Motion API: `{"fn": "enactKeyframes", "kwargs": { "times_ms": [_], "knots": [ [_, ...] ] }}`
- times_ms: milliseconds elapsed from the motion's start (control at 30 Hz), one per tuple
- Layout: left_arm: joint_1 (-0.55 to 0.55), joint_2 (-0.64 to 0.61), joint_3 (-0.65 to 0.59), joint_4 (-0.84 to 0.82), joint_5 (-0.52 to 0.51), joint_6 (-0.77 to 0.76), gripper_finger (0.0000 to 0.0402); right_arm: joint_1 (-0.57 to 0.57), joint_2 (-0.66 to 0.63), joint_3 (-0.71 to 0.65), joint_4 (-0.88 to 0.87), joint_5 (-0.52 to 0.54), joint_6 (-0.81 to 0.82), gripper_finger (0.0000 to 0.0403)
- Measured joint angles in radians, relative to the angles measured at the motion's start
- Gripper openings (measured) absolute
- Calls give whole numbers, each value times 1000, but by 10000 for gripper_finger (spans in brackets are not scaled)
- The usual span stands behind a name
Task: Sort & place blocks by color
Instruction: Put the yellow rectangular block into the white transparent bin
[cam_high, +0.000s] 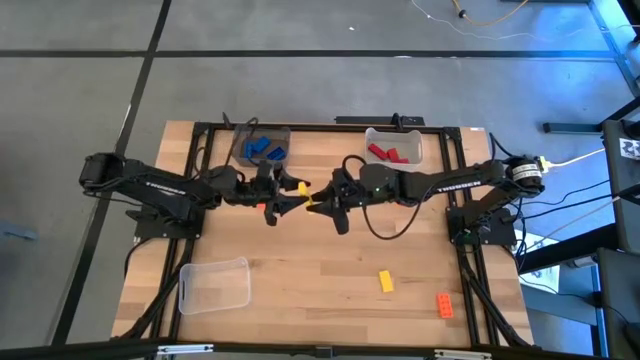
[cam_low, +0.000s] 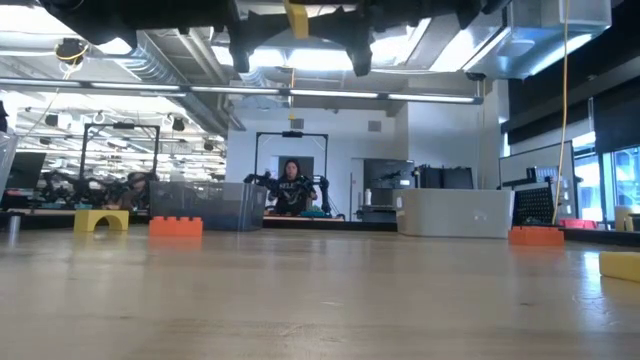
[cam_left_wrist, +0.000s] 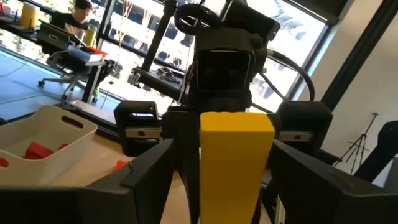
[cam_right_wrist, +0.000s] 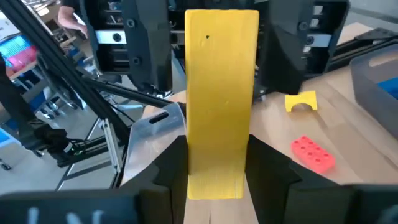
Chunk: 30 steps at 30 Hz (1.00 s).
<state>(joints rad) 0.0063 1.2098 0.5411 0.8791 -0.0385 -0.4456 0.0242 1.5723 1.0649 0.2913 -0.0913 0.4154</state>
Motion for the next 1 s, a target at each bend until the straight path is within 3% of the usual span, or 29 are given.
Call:
{"fn": "enactKeyframes", "kwargs": {
  "times_ms": [100,267,500,767,867,1000],
  "knots": [
    [0,0,0,-1,0,-24,211,0,0,0,2,0,1,124],
    [0,0,0,-1,-4,-24,119,-1,0,0,-1,5,23,124],
    [1,0,0,-15,-3,-19,117,-1,-2,0,-23,3,28,130],
    [58,-106,0,-189,30,18,117,-38,-95,0,-303,8,8,310],
    [84,-192,-2,-287,28,57,117,-45,-153,0,-451,64,-35,334],
    [108,-322,-1,-423,22,92,117,-48,-232,-1,-636,103,-76,333]
  ]
}}
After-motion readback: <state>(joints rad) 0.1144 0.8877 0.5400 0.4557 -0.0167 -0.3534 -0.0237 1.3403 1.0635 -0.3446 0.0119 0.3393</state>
